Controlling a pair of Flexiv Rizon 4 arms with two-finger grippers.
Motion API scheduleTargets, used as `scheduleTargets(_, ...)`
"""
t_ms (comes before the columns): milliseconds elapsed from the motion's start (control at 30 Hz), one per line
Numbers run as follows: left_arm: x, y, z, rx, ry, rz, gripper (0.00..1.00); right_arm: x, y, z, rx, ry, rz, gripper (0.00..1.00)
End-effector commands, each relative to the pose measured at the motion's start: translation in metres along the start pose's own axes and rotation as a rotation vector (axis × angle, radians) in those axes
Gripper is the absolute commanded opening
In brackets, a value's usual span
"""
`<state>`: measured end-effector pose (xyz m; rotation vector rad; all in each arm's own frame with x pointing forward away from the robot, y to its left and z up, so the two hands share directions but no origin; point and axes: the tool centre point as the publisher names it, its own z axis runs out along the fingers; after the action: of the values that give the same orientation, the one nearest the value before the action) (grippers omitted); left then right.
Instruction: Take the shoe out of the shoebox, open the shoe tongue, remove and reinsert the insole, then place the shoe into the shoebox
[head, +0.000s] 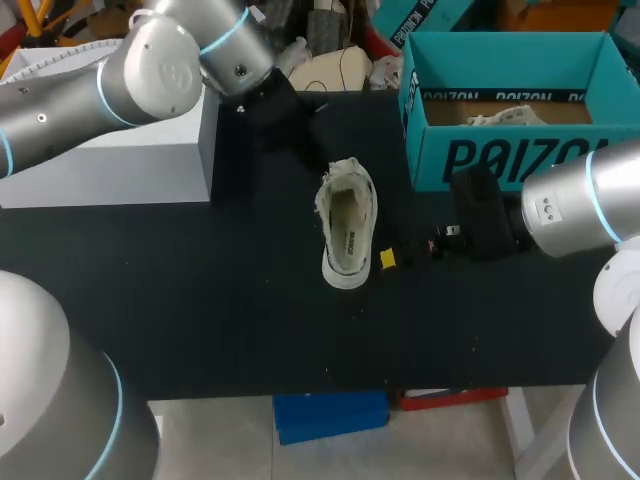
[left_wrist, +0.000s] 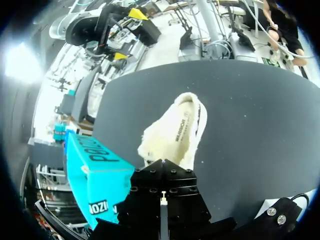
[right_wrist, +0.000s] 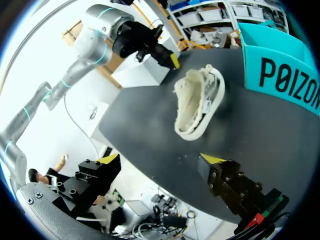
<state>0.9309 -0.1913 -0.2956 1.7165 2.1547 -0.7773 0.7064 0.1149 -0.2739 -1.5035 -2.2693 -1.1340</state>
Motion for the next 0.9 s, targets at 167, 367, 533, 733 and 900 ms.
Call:
scheduleTargets(167, -0.012, 0.036, 0.015, -0.088, -0.132, -0.078, 0.0, 0.001, 0.0, 0.001, 0.0, -0.003, 0.001, 1.0)
scheduleTargets(367, -0.032, 0.046, 0.04, -0.07, -0.085, -0.028, 0.0, 0.001, 0.0, 0.001, 0.0, -0.003, 0.001, 1.0)
scheduleTargets(533, -0.034, 0.042, 0.062, -0.017, -0.055, -0.006, 0.0, 0.001, 0.0, 0.001, 0.0, -0.003, 0.001, 1.0)
scheduleTargets(733, -0.016, 0.028, 0.074, 0.021, 0.0, -0.012, 0.0, 0.001, 0.0, 0.001, 0.0, -0.003, 0.001, 1.0)
scheduleTargets(900, 0.003, 0.017, 0.083, 0.073, 0.027, -0.027, 0.0, 0.001, 0.0, 0.001, 0.0, -0.003, 0.001, 1.0)
